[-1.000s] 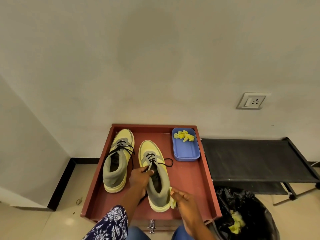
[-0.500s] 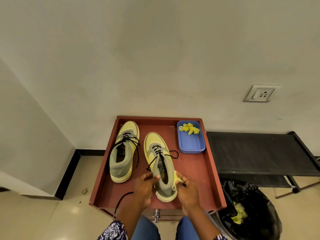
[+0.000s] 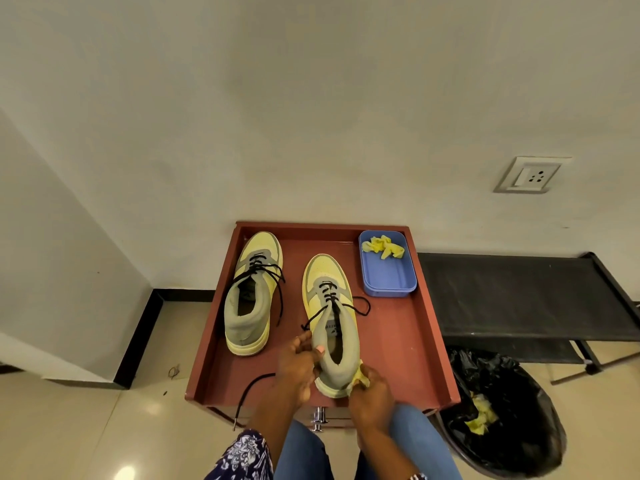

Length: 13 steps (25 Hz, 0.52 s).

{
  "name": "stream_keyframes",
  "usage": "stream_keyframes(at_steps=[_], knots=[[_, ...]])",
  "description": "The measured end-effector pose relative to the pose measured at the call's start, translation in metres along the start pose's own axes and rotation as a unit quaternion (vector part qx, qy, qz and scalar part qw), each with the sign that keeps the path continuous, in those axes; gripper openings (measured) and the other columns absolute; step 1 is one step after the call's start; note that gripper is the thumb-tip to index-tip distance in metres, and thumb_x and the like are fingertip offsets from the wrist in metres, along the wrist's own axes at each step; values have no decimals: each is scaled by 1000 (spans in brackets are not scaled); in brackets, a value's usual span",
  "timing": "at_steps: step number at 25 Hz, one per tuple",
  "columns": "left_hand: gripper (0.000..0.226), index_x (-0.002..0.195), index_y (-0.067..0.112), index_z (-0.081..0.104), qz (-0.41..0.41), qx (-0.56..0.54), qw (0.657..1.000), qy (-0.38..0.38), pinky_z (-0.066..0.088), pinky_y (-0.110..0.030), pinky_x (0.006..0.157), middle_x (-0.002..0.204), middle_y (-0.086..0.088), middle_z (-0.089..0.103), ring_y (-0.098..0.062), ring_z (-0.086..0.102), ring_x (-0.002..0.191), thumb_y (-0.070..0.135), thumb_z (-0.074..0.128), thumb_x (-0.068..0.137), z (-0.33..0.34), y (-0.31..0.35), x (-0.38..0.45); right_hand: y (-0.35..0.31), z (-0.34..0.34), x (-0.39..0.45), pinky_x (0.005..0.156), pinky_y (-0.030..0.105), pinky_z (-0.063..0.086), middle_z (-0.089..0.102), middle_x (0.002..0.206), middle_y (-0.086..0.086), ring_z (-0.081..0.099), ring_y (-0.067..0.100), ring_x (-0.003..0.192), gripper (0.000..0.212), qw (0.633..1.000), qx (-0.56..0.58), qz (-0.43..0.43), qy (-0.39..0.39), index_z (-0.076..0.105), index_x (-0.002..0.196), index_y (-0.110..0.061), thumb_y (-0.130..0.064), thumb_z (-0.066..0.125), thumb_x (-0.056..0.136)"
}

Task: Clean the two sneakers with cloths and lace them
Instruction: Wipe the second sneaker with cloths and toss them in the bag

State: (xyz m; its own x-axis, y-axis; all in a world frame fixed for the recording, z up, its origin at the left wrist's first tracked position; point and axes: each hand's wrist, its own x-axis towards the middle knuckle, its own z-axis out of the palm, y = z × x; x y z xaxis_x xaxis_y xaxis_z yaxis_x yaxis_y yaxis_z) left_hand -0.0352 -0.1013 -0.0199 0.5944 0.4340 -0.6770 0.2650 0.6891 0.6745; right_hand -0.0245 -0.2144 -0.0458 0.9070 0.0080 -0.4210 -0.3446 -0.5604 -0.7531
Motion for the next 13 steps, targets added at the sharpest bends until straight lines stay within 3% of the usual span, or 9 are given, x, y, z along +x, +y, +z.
stream_keyframes(at_steps=[4, 7, 10, 13], knots=[[44, 130, 2, 45, 10, 12, 1000, 7, 49, -30, 70, 90, -1, 60, -14, 56, 81, -11, 49, 88, 2, -4, 1, -2, 1, -9, 68, 29, 47, 67, 96, 10, 60, 24, 83, 22, 996, 39, 80, -13, 60, 105, -4, -2, 60, 83], [44, 130, 2, 45, 21, 22, 1000, 7, 49, -30, 71, 89, -1, 60, -15, 57, 80, -11, 48, 89, 2, -5, 1, -12, 2, -21, 59, 29, 47, 65, 83, 10, 59, 20, 68, 19, 970, 204, 132, -5, 58, 88, -6, 9, 61, 77], [43, 130, 0, 45, 20, 25, 999, 3, 49, -34, 77, 89, -2, 60, -19, 58, 85, -12, 49, 88, 1, -4, 2, -15, 6, -26, 63, 31, 52, 65, 81, 10, 61, 22, 72, 22, 942, 301, 148, 0, 56, 83, -8, 9, 66, 75], [46, 132, -1, 43, 15, 27, 1000, 4, 49, -39, 83, 99, -8, 61, -25, 55, 100, -11, 49, 88, -1, -4, 3, -12, 13, -25, 65, 35, 53, 66, 83, 10, 61, 23, 73, 23, 947, 282, 151, 23, 55, 79, -12, 5, 70, 74]])
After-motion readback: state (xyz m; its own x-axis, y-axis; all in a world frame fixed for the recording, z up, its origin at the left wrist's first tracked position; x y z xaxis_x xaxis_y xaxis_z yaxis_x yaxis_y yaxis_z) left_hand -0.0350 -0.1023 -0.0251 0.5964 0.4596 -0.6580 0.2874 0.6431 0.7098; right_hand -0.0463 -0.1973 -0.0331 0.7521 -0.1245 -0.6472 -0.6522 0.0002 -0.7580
